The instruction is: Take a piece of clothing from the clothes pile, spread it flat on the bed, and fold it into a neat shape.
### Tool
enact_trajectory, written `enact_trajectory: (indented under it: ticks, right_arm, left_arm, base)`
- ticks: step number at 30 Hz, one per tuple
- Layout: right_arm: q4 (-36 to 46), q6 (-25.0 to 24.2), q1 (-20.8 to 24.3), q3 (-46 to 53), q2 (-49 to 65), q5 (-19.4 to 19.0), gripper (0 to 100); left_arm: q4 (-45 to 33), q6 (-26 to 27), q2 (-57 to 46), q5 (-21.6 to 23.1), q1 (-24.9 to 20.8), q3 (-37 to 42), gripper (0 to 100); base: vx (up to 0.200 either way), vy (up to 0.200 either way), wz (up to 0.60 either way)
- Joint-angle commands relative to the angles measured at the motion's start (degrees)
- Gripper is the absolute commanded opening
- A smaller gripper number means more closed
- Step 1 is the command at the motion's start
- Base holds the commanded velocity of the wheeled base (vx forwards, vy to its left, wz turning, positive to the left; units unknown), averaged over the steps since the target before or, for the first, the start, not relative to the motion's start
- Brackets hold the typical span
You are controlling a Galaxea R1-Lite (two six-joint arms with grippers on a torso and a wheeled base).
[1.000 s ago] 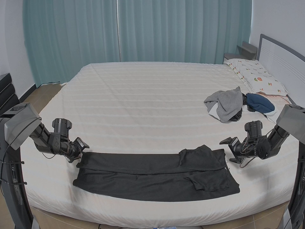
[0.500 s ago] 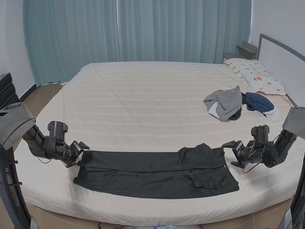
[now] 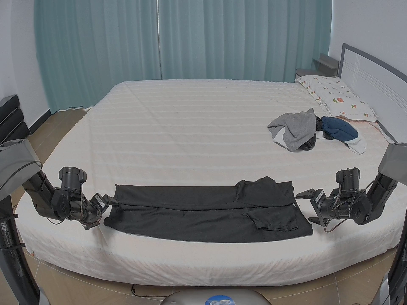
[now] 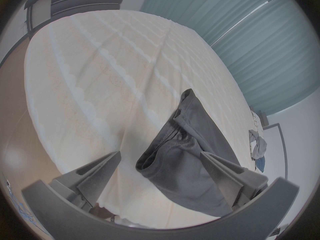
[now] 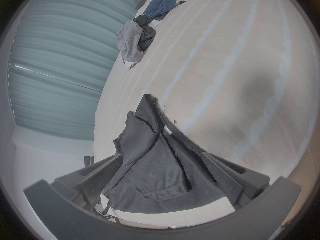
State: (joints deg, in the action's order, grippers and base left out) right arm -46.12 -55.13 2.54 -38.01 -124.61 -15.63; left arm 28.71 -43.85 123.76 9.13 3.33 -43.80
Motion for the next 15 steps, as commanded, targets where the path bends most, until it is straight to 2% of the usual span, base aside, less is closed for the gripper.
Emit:
enact_trajectory:
  ticks: [1, 6, 12, 13, 15]
  right_arm:
    - [-0.03, 0.11, 0.01, -0.13, -0.19, -0.02, 100]
    - [-0.03, 0.11, 0.01, -0.13, -0.02, -0.10, 100]
    - [-0.03, 0.11, 0.01, 0.04, -0.02, -0.28, 100]
    - [-0.03, 0.11, 0.01, 0.04, -0.02, -0.28, 100]
    - [-0.03, 0.11, 0.10, 0.04, -0.10, -0.28, 100]
  left_arm:
    - [0.12, 0.96, 0.25, 0.10, -0.34, 0.82, 100]
    - [0.21, 0.96, 1.22, 0.10, -1.31, -0.41, 100]
    - [3.81, 1.13, 4.03, -0.96, -2.19, -0.58, 100]
    - [4.07, 1.13, 3.86, -0.96, -2.19, -0.32, 0]
    - [4.16, 1.13, 3.33, -0.96, -2.01, 1.17, 0]
  base:
    - [0.000, 0.000, 0.00]
    - [0.000, 0.000, 0.00]
    - [0.000, 0.000, 0.00]
    - [0.000, 0.000, 0.00]
    - [0.000, 0.000, 0.00]
